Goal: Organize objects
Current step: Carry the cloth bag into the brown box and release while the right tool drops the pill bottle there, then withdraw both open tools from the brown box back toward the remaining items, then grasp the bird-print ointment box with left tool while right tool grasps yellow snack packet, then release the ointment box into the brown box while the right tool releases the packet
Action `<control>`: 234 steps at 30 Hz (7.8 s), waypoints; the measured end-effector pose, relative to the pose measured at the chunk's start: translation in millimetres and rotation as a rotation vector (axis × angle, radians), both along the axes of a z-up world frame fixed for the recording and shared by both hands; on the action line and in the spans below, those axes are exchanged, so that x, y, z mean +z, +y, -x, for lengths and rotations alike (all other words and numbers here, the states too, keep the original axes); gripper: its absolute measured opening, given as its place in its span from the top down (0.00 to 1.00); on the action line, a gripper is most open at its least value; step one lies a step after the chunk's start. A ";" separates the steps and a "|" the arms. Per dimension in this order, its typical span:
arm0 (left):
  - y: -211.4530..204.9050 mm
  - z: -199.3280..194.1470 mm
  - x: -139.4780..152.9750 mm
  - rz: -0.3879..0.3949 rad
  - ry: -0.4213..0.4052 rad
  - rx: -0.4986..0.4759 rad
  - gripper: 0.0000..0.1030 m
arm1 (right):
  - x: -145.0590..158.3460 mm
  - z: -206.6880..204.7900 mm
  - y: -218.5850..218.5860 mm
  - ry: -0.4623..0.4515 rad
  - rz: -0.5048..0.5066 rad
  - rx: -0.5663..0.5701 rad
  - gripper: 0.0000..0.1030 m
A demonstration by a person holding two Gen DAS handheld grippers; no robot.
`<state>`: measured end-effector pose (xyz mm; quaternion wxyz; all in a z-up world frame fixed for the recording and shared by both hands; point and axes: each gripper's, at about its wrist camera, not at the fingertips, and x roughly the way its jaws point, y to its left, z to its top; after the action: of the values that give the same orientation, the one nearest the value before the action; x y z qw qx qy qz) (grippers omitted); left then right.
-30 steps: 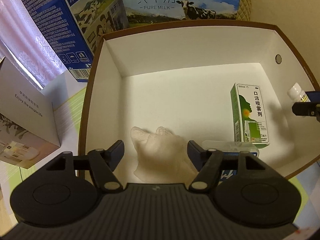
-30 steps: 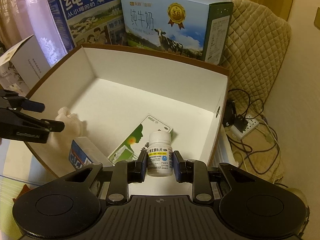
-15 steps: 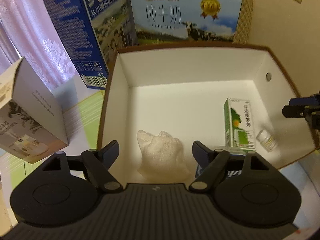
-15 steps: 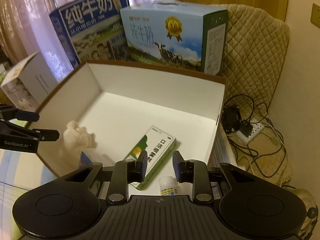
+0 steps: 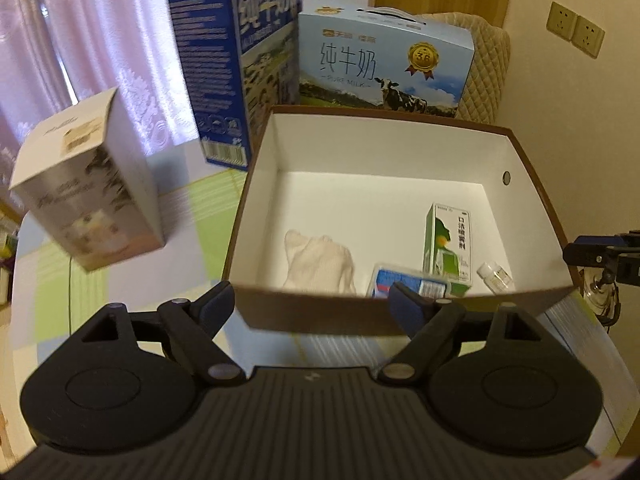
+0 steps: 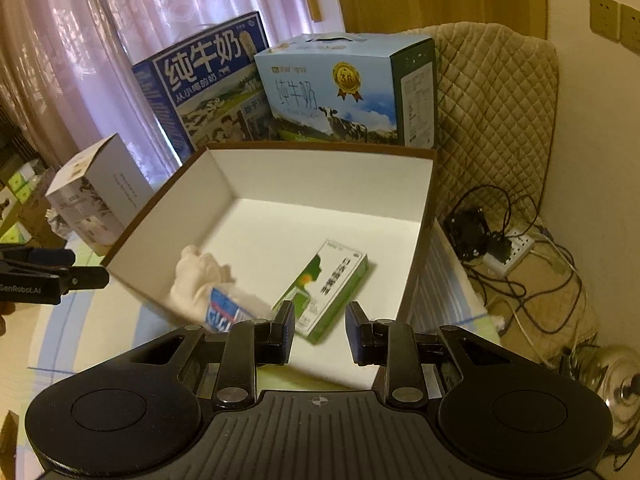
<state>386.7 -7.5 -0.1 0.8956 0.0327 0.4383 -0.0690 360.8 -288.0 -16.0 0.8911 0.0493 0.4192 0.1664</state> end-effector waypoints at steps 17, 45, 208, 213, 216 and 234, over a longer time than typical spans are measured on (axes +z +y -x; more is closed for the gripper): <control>11.8 103.6 -6.9 0.047 0.037 0.061 0.20 | 15.9 76.9 17.0 -0.002 -0.049 0.048 0.76; 12.1 175.2 -38.8 0.049 0.096 0.039 0.20 | -11.6 136.0 45.5 0.091 -0.057 0.083 0.76; 2.7 145.3 -25.6 -0.009 -0.003 0.104 0.68 | -25.9 82.6 43.3 -0.044 -0.014 0.312 0.50; -15.6 96.5 -6.0 0.002 -0.057 0.050 0.68 | -2.9 48.8 46.2 -0.080 -0.043 0.274 0.50; -24.2 62.5 3.2 -0.003 -0.079 0.023 0.68 | 5.7 24.4 50.3 -0.092 -0.042 0.245 0.50; -48.4 -110.5 -34.9 -0.033 0.005 -0.021 0.68 | -35.3 -124.7 71.9 0.039 -0.141 -0.024 0.50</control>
<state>497.2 -56.0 -34.9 0.8931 0.0521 0.4412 -0.0715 485.6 -216.1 -51.3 0.8791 0.1205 0.4229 0.1838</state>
